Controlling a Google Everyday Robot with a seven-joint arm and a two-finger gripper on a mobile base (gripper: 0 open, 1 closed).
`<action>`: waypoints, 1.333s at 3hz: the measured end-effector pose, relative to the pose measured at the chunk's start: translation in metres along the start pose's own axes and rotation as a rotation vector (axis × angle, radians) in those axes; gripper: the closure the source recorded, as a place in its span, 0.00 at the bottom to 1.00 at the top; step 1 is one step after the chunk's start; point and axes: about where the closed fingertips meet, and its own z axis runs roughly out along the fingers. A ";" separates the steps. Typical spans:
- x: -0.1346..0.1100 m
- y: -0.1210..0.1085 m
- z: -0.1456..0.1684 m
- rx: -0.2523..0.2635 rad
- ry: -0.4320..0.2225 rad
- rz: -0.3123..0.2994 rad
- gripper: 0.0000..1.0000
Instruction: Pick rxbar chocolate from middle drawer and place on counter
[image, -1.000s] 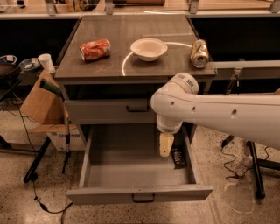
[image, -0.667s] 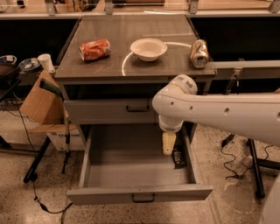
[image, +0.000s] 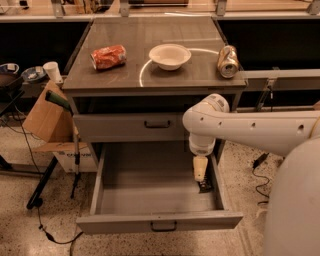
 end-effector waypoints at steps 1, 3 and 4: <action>0.006 0.003 0.022 -0.099 0.004 -0.034 0.00; 0.019 0.003 0.062 -0.244 0.024 -0.053 0.00; 0.028 0.012 0.077 -0.292 0.039 -0.062 0.00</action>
Offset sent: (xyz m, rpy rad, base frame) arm 0.0127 -0.0247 -0.0545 0.0217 0.2636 0.0368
